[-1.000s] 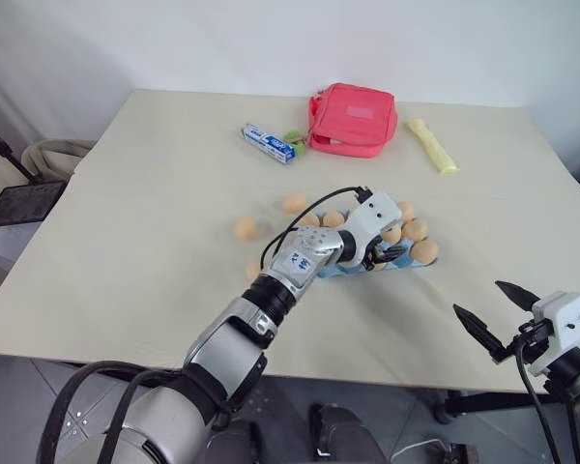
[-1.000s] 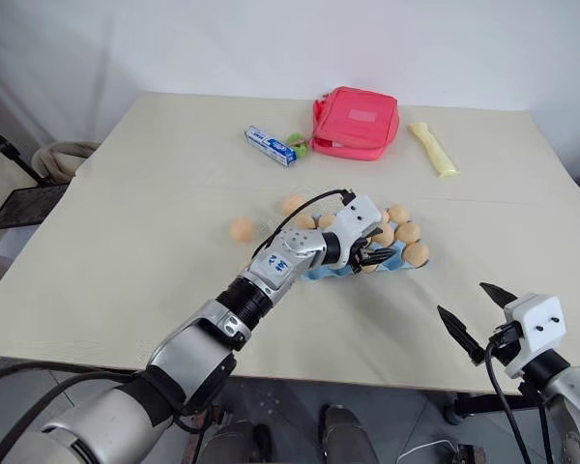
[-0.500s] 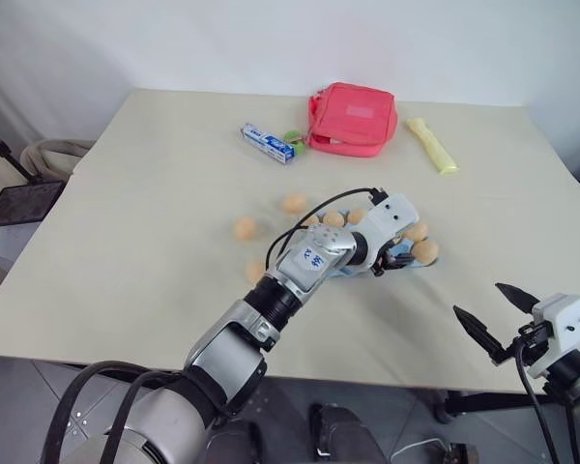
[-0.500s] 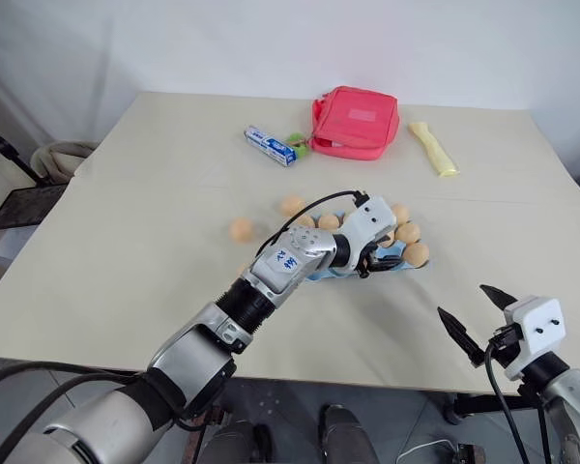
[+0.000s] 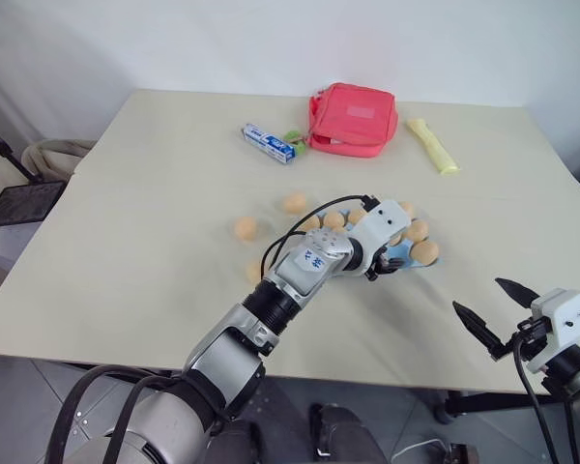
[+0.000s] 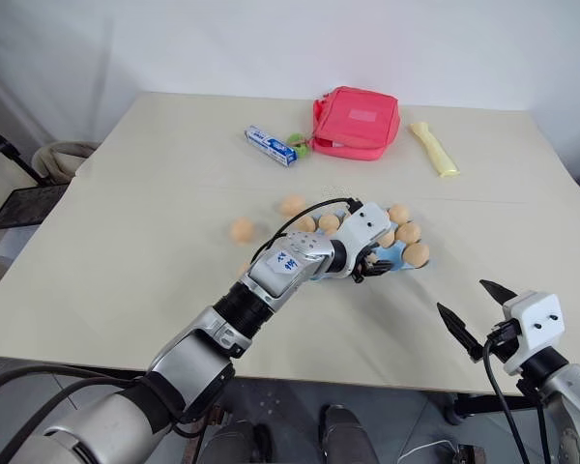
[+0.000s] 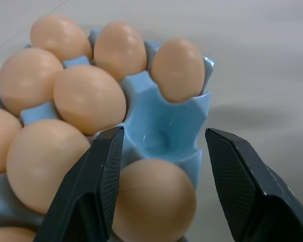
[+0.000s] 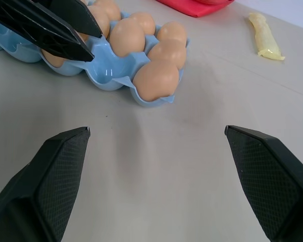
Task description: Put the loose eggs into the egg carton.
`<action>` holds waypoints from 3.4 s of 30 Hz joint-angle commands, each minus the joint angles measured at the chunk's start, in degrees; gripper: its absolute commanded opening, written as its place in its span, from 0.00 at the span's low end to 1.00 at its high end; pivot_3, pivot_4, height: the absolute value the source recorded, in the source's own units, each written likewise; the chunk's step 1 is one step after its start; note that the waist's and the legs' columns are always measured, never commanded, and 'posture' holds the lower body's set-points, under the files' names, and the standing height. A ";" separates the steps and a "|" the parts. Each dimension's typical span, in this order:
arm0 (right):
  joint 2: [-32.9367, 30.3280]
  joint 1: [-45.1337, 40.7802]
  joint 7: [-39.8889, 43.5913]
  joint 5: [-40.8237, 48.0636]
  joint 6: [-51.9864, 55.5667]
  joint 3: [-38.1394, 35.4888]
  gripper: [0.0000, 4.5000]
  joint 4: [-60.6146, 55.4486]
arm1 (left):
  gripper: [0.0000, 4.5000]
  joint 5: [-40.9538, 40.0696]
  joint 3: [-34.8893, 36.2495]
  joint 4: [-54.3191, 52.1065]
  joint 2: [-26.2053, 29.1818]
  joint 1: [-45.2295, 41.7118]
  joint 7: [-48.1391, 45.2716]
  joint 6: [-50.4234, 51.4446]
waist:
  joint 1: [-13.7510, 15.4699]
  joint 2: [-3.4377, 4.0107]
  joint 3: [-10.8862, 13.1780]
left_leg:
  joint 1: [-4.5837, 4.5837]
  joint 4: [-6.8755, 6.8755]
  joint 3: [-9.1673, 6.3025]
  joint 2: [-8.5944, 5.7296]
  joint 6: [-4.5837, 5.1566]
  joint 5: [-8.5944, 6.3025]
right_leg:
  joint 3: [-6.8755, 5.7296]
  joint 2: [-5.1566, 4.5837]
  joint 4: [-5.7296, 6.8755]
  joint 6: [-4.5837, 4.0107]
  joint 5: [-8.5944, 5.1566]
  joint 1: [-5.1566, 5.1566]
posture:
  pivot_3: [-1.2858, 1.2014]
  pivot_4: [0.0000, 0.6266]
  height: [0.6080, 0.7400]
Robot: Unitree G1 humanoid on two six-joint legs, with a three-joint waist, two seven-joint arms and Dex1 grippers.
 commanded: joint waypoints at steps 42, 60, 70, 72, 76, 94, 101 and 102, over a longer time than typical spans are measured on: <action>0.46 0.16 -1.01 -0.06 0.23 -0.25 1.00 -2.01 | 0.88 -4.30 6.10 -25.26 3.50 7.90 -0.64 14.06 | -0.02 0.05 -0.02 | 0.07 0.09 0.00 0.01 -0.02 0.01 | 0.01 -0.01 0.15 0.00 0.00 0.07 | 0.52 0.24 1.00; 1.25 0.42 -1.84 -0.49 -0.02 0.06 1.00 -2.28 | 0.88 0.04 0.01 -20.29 3.94 7.24 0.32 12.89 | -0.01 0.06 -0.02 | 0.07 0.09 0.00 0.01 -0.02 0.02 | 0.03 -0.03 0.17 -0.01 0.00 0.06 | 0.52 0.24 1.00; 1.56 1.65 -2.83 -0.44 0.05 -0.02 1.00 -3.22 | 0.88 1.84 -0.13 -14.79 2.05 5.40 0.53 10.51 | -0.05 0.05 -0.02 | 0.07 0.08 0.00 0.00 -0.01 0.01 | 0.03 -0.03 0.14 -0.01 -0.01 0.07 | 0.52 0.24 1.00; 1.45 1.61 -2.92 -0.40 0.11 -0.07 1.00 -3.15 | 0.88 2.13 -0.10 -14.15 1.88 5.23 0.51 10.30 | -0.04 0.05 -0.01 | 0.07 0.08 0.00 0.00 -0.01 0.01 | 0.02 -0.03 0.13 -0.01 -0.01 0.07 | 0.52 0.24 1.00; 1.32 1.68 -2.89 -0.37 0.14 -0.20 1.00 -3.12 | 0.75 2.67 -0.13 -14.08 1.76 5.30 0.24 10.38 | -0.03 0.05 -0.01 | 0.07 0.08 0.00 0.01 -0.01 0.01 | 0.02 -0.03 0.13 -0.02 -0.01 0.07 | 0.52 0.24 1.00; 0.90 1.24 -2.82 -0.51 0.48 -0.39 1.00 -2.63 | 0.27 3.65 0.57 -13.59 1.88 4.86 -0.03 8.32 | -0.05 0.04 -0.01 | 0.07 0.07 0.00 0.01 0.00 0.02 | 0.02 -0.02 0.10 -0.02 -0.01 0.07 | 0.52 0.24 1.00; 0.90 1.26 -2.73 -0.52 0.28 -0.47 1.00 -2.64 | 0.18 1.79 3.98 -15.19 1.01 2.75 -0.04 7.68 | -0.04 0.04 0.00 | 0.05 0.06 0.00 0.01 0.00 0.02 | 0.02 -0.03 0.09 -0.02 -0.01 0.06 | 0.52 0.24 1.00; 0.88 1.25 -2.70 -0.53 0.24 -0.48 1.00 -2.61 | 0.18 1.36 4.76 -15.28 0.77 2.23 0.01 7.99 | -0.03 0.04 0.00 | 0.04 0.06 0.00 0.01 0.00 0.02 | 0.02 -0.03 0.09 -0.02 -0.01 0.04 | 0.52 0.24 1.00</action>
